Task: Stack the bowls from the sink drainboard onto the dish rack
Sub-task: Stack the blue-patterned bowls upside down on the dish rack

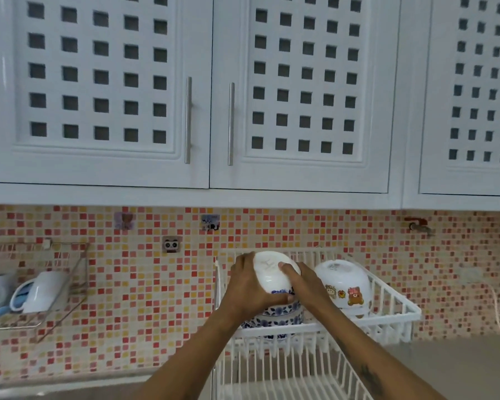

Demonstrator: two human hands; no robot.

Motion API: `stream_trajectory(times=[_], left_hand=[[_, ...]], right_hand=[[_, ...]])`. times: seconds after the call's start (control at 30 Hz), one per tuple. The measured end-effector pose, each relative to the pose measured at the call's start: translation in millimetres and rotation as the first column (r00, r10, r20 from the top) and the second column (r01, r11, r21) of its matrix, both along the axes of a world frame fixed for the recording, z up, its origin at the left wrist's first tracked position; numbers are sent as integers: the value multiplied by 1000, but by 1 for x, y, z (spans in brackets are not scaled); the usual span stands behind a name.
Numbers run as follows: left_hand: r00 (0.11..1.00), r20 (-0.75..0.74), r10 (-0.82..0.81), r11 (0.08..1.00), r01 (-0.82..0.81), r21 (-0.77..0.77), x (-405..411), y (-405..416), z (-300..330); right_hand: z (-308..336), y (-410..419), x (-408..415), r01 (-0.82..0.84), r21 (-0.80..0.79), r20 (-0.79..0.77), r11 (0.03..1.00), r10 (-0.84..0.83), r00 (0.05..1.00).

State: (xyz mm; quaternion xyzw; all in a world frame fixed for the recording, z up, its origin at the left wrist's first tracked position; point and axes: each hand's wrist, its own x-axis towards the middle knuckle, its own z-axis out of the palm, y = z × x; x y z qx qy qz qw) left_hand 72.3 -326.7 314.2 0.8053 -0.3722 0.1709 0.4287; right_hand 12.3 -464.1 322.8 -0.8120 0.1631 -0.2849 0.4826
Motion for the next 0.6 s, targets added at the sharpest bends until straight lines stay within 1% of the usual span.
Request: stream_trajectory(times=[0.07,0.2,0.3,0.43,0.5,0.53,0.57,0.6], left_hand=[[1000,3,11,1000,-11,16,2,-2,-2],[999,-30,43,995,-40,87,7,-5,-6],[997,-55,60,989,-52,141,6,-8,-7],[996,-64,57,986,-47,161,2,-7,-5],[996,-76,57,984,-43,173,1,-4,-4],[995,-81,53,981,-37,191,1,-2,-4],[993,-106,52,973,-27,227,-1,2,-2],[990,-135,49,965,-12,263,1,3,-1]], right_hand=[[-3,-4,5,-10,4,-25,1000,10,1000],[-7,-8,10,-38,84,-80,996,45,996],[-11,-14,15,-49,110,-112,993,62,992],[-12,-16,19,-49,132,-147,990,68,987],[-11,-10,17,-23,96,-175,995,40,984],[-10,-4,11,11,54,-183,998,-1,983],[-8,0,6,76,-42,-189,996,-82,979],[-8,3,3,167,-189,-174,968,-200,964]])
